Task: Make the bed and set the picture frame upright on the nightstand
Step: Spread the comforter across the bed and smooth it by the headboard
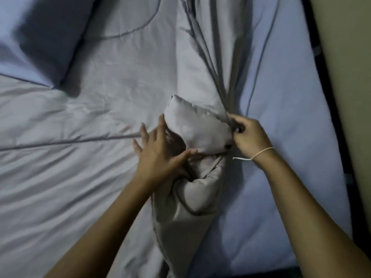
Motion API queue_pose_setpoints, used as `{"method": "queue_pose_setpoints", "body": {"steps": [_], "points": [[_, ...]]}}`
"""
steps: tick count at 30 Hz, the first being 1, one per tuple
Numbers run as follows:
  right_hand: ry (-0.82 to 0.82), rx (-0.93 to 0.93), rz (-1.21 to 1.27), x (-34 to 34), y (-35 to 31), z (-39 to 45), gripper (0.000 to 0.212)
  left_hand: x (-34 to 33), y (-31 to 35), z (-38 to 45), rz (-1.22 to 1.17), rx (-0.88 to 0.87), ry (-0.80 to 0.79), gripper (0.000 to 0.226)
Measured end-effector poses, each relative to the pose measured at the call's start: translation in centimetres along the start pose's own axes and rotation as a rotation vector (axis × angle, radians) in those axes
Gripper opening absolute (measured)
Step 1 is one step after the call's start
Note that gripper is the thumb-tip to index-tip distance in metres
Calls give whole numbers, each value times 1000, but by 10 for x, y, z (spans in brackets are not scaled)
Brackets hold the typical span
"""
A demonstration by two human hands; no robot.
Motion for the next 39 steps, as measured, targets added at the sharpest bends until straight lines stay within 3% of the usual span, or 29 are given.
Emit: {"method": "queue_pose_setpoints", "body": {"steps": [3,5,7,9,13,18,20,23,26,30,32,35,39], "points": [[131,-231,384,41,30,-22,37,-39,48,-9,-279,-63,-149,35],[113,-290,567,66,42,-37,48,-66,87,-29,-345,-154,-229,20],[72,-235,534,93,53,-50,64,-100,125,-58,-394,-285,-329,25],[55,-138,391,123,68,-60,66,-128,154,-88,-440,-382,-449,39],[184,-127,113,202,134,-66,62,-146,180,-127,-459,-378,-561,63],[361,-219,-346,271,205,-92,46,-148,175,-119,-413,-371,-385,57],[469,-150,-455,270,209,-108,53,-154,175,-109,-359,-399,-309,56],[722,-42,-371,255,195,-138,41,-170,182,-93,-247,-465,-237,59],[824,-64,-237,227,183,-159,43,-185,196,-85,-64,-554,-126,61],[675,-407,-363,189,226,-164,59,-203,213,-85,96,-580,-79,62],[604,-575,-371,175,259,-172,55,-214,214,-89,166,-598,-114,64],[630,-774,-230,171,298,-193,48,-239,203,-97,313,-601,-224,74],[725,-788,-69,174,324,-212,53,-264,190,-107,476,-623,-206,80]]}}
Point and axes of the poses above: each hand's wrist, its own z-axis towards the middle knuckle, its own x-axis out of the back of the hand, y = z × x, the point moved 5 cm from there along z, towards the middle knuckle, and after that the axes turned 11 degrees about y, right-handed, at the moved point
